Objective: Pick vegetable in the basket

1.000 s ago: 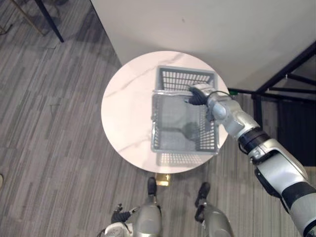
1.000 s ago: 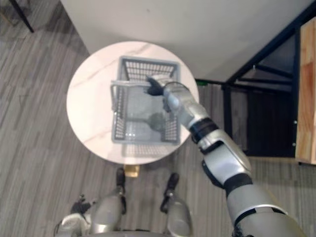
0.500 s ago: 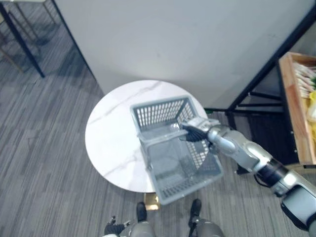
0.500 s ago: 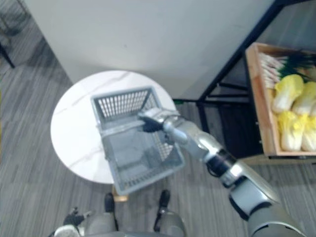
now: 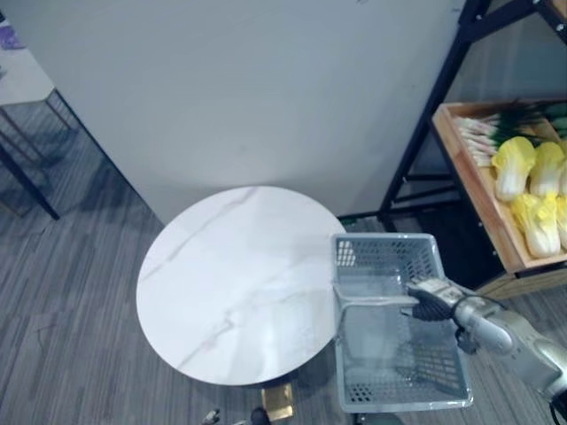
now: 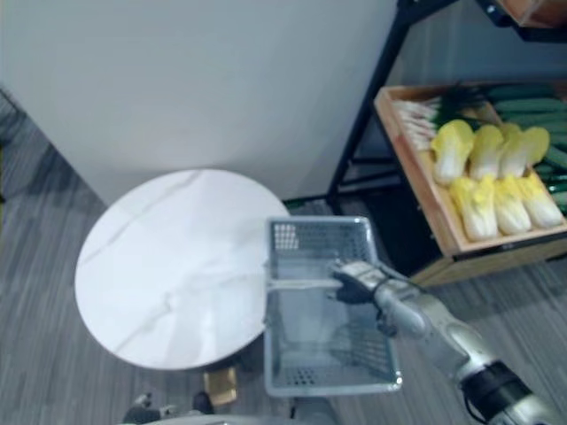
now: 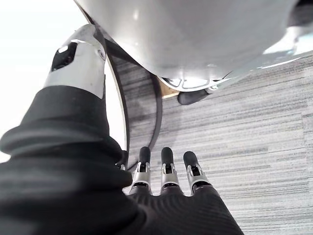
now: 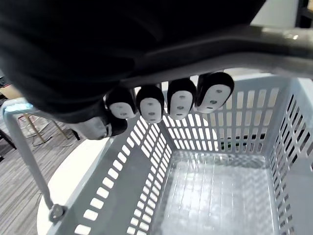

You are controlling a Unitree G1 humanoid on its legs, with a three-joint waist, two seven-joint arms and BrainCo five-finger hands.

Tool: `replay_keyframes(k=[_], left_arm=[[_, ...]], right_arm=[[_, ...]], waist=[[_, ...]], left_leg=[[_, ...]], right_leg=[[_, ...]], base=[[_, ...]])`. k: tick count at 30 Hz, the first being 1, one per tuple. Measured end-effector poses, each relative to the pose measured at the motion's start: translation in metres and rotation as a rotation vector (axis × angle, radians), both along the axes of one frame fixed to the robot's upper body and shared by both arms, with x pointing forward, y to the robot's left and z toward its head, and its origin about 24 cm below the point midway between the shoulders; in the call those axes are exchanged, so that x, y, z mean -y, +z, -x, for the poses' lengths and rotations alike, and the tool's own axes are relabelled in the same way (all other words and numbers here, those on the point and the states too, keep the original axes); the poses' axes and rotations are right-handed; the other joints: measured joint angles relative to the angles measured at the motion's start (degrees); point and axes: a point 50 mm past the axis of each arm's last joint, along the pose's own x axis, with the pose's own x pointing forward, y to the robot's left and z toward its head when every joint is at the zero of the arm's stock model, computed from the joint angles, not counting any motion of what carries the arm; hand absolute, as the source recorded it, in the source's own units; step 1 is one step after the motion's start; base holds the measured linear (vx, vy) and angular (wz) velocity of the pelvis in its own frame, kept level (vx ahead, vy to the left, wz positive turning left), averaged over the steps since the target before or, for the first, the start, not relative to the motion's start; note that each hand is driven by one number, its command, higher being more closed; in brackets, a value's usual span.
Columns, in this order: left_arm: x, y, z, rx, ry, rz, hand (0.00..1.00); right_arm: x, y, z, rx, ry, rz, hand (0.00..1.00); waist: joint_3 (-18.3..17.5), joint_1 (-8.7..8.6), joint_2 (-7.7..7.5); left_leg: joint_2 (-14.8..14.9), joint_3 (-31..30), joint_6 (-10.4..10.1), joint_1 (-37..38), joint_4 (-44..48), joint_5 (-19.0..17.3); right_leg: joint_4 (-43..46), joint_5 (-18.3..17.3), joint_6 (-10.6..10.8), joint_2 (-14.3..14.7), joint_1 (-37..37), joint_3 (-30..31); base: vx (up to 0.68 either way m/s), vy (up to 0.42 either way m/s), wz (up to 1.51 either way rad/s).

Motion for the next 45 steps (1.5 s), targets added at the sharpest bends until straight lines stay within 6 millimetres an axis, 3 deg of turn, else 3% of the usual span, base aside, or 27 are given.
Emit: replay_keyframes(k=[8, 12, 15, 18, 19, 20, 21, 22, 23, 24, 25, 28, 29, 30, 32, 34, 37, 38, 39, 41, 43, 44, 45], left_arm=[[0.002, -0.003, 0.018, -0.042, 0.007, 0.006, 0.0], [0.001, -0.003, 0.022, -0.049, 0.021, 0.005, 0.0], [0.0, -0.002, 0.02, -0.046, -0.001, -0.002, 0.0], [-0.002, 0.001, 0.003, -0.017, -0.082, -0.025, 0.0], [-0.007, 0.003, -0.004, -0.002, -0.108, -0.04, 0.0], [-0.015, 0.006, -0.009, 0.006, -0.126, -0.065, 0.0], [-0.018, 0.007, -0.011, 0.005, -0.128, -0.073, 0.0], [-0.016, 0.006, -0.013, 0.007, -0.125, -0.072, 0.0], [-0.017, 0.006, -0.01, -0.006, -0.118, -0.075, 0.0], [-0.017, 0.006, -0.009, -0.01, -0.12, -0.077, 0.0], [-0.017, 0.005, -0.005, -0.026, -0.141, -0.079, 0.0], [-0.017, 0.005, -0.008, -0.028, -0.158, -0.08, 0.0], [-0.015, 0.005, -0.012, -0.021, -0.164, -0.073, 0.0], [-0.015, 0.005, -0.014, -0.018, -0.172, -0.07, 0.0], [-0.014, 0.005, -0.016, -0.02, -0.171, -0.069, 0.0], [-0.008, 0.002, -0.014, -0.035, -0.168, -0.052, 0.0], [0.001, 0.0, -0.014, -0.04, -0.172, -0.032, 0.0], [0.003, -0.001, -0.015, -0.04, -0.172, -0.025, 0.0], [0.004, -0.001, -0.015, -0.042, -0.174, -0.021, 0.0], [0.0, 0.0, -0.015, -0.038, -0.154, -0.031, 0.0], [-0.003, 0.0, -0.009, -0.046, -0.132, -0.035, 0.0], [-0.003, -0.001, -0.005, -0.045, -0.11, -0.035, 0.0], [-0.002, -0.001, -0.004, -0.043, -0.103, -0.032, 0.0]], right_arm=[[0.019, -0.006, 0.016, 0.031, -0.057, 0.057, 1.0], [0.034, -0.006, 0.026, 0.039, -0.118, 0.057, 1.0], [0.039, -0.003, 0.029, 0.063, -0.138, 0.064, 1.0], [0.037, 0.005, 0.025, 0.125, -0.124, 0.076, 1.0], [0.036, 0.006, 0.023, 0.136, -0.119, 0.092, 1.0], [0.034, 0.004, 0.022, 0.137, -0.126, 0.099, 1.0], [0.032, 0.002, 0.021, 0.136, -0.137, 0.087, 1.0], [0.025, 0.003, 0.015, 0.151, -0.123, 0.074, 1.0], [0.019, 0.005, 0.01, 0.168, -0.094, 0.079, 1.0], [0.018, 0.005, 0.01, 0.174, -0.087, 0.082, 1.0], [0.017, 0.004, 0.008, 0.181, -0.088, 0.078, 1.0], [0.009, 0.011, -0.001, 0.236, -0.085, 0.033, 1.0], [0.007, 0.013, -0.004, 0.25, -0.084, 0.029, 1.0], [0.006, 0.014, -0.005, 0.256, -0.081, 0.032, 1.0], [0.006, 0.014, -0.005, 0.261, -0.075, 0.05, 1.0], [0.006, 0.015, -0.007, 0.269, -0.075, 0.061, 1.0], [0.006, 0.014, -0.007, 0.267, -0.082, 0.061, 1.0], [0.008, 0.01, -0.002, 0.251, -0.09, 0.062, 1.0], [0.009, 0.006, 0.001, 0.236, -0.094, 0.062, 1.0], [0.01, -0.002, 0.01, 0.199, -0.104, 0.059, 1.0], [0.008, -0.003, 0.011, 0.199, -0.103, 0.05, 1.0], [0.007, -0.002, 0.011, 0.208, -0.102, 0.042, 1.0], [0.006, -0.001, 0.011, 0.211, -0.101, 0.039, 1.0]], waist=[[-1.8, -1.14, 0.36], [-1.63, -2.33, 0.04], [-1.52, -2.94, -0.18], [-1.42, -3.0, -0.56], [-1.09, -3.22, -1.52], [-0.74, -3.41, -2.95], [-0.47, -3.14, -3.13], [1.25, -2.93, -1.24], [1.99, -2.95, -0.63], [2.12, -2.88, -0.55], [1.83, -2.97, -1.04], [0.93, -2.89, -2.31], [0.88, -2.8, -2.43], [0.84, -2.78, -2.48], [0.6, -2.8, -2.81], [0.38, -2.81, -1.46], [-0.28, -2.99, 1.59], [-0.29, -3.17, 2.73], [-0.33, -3.23, 2.99], [-0.3, -3.35, 2.88], [0.1, -2.81, 2.18], [0.25, -2.82, 1.9], [0.27, -2.74, 1.86]], left_leg=[[0.21, 1.07, -0.28, 1.43, 1.83, -1.75], [1.73, 1.1, -0.24, 0.95, 10.32, -7.25], [2.6, 1.75, -0.11, -0.6, 16.4, -10.55], [3.12, 5.92, 1.72, -6.9, 24.62, -14.93], [3.04, 7.85, 2.88, -9.37, 28.64, -16.83], [1.86, 9.59, 5.56, -9.8, 29.04, -18.4], [2.67, 11.89, 6.54, -9.3, 28.0, -18.29], [5.74, 16.85, 7.24, -7.79, 27.24, -17.98], [7.26, 20.52, 7.36, -5.9, 25.42, -17.2], [7.21, 22.12, 7.45, -4.64, 23.86, -16.43], [6.73, 25.51, 7.19, -2.39, 20.83, -14.8], [6.71, 32.41, 6.85, -2.09, 18.96, -13.26], [6.64, 34.93, 6.8, -2.46, 18.94, -12.91], [6.62, 36.85, 6.79, -2.88, 19.0, -12.48], [6.72, 39.87, 7.03, -3.19, 19.65, -11.94], [7.49, 41.47, 6.93, -3.44, 20.17, -11.03], [11.47, 41.8, 6.04, -4.36, 23.42, -10.27], [14.34, 40.92, 5.72, -4.46, 26.64, -9.71], [16.02, 40.06, 5.68, -4.55, 28.73, -9.23], [21.12, 36.4, 6.37, -4.73, 37.21, -4.96], [22.01, 28.68, 6.95, -5.63, 40.68, -0.09], [20.84, 20.02, 7.18, -7.5, 42.39, 3.16], [19.69, 15.52, 7.36, -8.73, 42.97, 4.02]], right_leg=[[-0.37, -0.02, -0.08, 0.03, 1.74, 0.94], [6.95, -4.38, 0.09, -0.46, 1.34, 1.65], [10.72, -5.66, 0.26, -0.69, -0.64, 3.47], [10.19, -2.07, 2.27, -0.47, -6.58, 9.22], [8.2, 0.41, 3.12, -0.67, -8.53, 11.41], [2.23, 1.63, 5.58, -1.65, -8.05, 13.32], [0.23, -0.81, 4.52, -2.65, -7.51, 9.9], [7.83, -4.44, -4.75, -2.56, -9.96, -0.4], [20.17, -6.16, -8.91, -3.72, -11.75, -8.96], [24.38, -6.76, -9.74, -4.92, -11.28, -12.12], [29.34, -7.38, -9.98, -6.69, -9.21, -16.55], [32.47, -8.01, -9.36, -9.22, -4.81, -18.04], [30.8, -6.98, -7.77, -10.36, -2.97, -17.78], [26.26, -5.28, -3.98, -10.86, -0.25, -17.73], [18.12, -5.82, 0.2, -10.54, 2.12, -18.07], [12.51, -6.39, 0.99, -9.07, 3.13, -19.64], [4.53, -6.38, 0.94, -4.68, 5.17, -20.89], [3.56, -6.61, 0.18, -2.94, 6.31, -21.24], [3.37, -6.86, -0.25, -2.19, 7.07, -21.33], [3.54, -8.02, -2.03, -0.54, 9.33, -20.82], [4.01, -8.57, -2.88, -0.44, 10.03, -18.02], [4.49, -8.96, -3.48, -0.53, 9.9, -15.32], [4.47, -9.09, -3.7, -0.61, 9.81, -13.94]], base=[[0.02, -0.003, -0.06], [0.01, 0.009, -0.07], [-0.05, 0.061, -0.23], [-0.14, 0.117, -0.85], [-0.31, 0.212, -1.14], [-0.29, 0.161, -1.2], [-0.29, 0.152, -1.56], [-0.21, 0.155, -1.76], [-0.19, 0.185, -1.76], [-0.09, 0.202, -1.52], [-0.07, 0.162, -1.33], [-0.07, 0.055, -1.35], [-0.07, -0.06, -1.28], [-0.06, -0.092, -1.1], [-0.05, -0.196, -0.86], [-0.08, -0.287, -0.79], [-0.06, -0.314, -0.52], [-0.06, -0.189, -0.1], [-0.08, -0.243, -0.06], [-0.09, -0.21, -0.13], [-0.09, -0.138, -0.62], [-0.05, -0.09, -0.87], [0.01, -0.043, -1.09]])
